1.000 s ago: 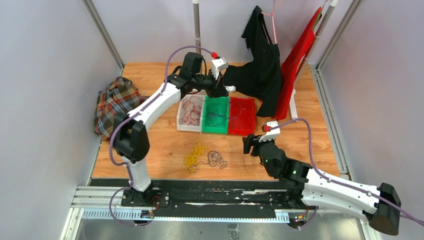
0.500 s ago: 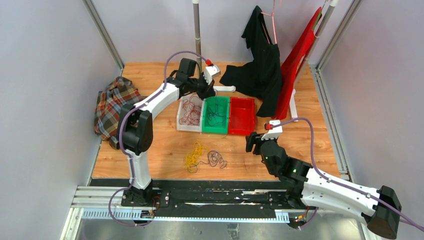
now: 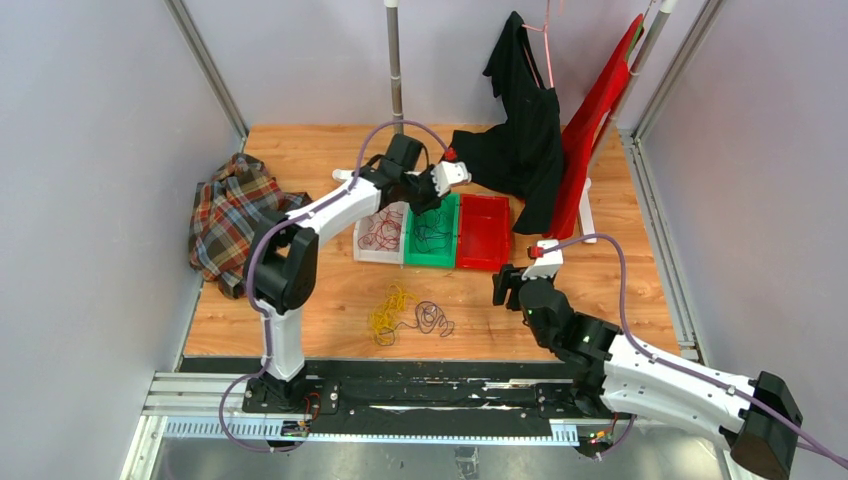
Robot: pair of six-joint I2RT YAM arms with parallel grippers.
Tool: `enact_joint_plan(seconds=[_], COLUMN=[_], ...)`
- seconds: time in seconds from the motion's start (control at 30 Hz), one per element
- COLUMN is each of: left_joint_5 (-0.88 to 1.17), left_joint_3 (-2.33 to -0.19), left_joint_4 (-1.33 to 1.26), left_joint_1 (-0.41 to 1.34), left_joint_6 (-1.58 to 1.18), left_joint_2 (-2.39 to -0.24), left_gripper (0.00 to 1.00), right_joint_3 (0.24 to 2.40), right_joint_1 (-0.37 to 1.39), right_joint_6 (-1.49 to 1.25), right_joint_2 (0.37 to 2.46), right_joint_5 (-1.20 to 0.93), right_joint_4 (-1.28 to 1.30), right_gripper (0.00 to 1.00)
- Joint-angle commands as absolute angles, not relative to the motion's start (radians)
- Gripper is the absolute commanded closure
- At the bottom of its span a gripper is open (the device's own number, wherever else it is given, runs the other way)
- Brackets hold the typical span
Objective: Untangle the cables
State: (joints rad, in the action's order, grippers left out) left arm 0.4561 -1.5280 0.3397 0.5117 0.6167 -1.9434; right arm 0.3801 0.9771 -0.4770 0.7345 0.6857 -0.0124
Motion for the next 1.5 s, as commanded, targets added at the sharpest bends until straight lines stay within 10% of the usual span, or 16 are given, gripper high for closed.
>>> enact_joint_plan(seconds=[0.0,0.47,0.93,1.03,1.17,1.47], left_joint_5=[0.362,0.349,0.488,0.515,0.534,0.548], left_joint_3=[-1.572,-1.851,-1.614,-1.523,-1.472,-1.462], left_joint_4=[0.405,0.733,1.019,1.022,1.022,1.031], left_joint_1=[0.544,0.544,0.536,0.504,0.451,0.433], left_joint_6=[0.702,0.682,0.572,0.551,0.532,0.526], left_joint_2=[-1.99,-1.96,-1.596,-1.52,-1.46,-1.405], left_gripper=[0.8,0.29,0.21,0.01,0.0,0.04], right_joint_3=[0.404,0.461,0.495,0.536,0.55,0.53], right_joint_1=[0.962,0.959,0.96,0.961,0.961,0.96], right_joint_6=[-0.48,-0.44,-0.434,-0.444,-0.472,-0.495], right_joint_2=[0.71,0.655,1.025,1.162,1.299,1.374], right_joint_5=[0.684,0.63,0.186,0.064,-0.04,-0.079], right_joint_4=[0.029,0.085,-0.097,-0.146,-0.23,-0.242], right_gripper=[0.35,0.32,0.26,0.26,0.29,0.85])
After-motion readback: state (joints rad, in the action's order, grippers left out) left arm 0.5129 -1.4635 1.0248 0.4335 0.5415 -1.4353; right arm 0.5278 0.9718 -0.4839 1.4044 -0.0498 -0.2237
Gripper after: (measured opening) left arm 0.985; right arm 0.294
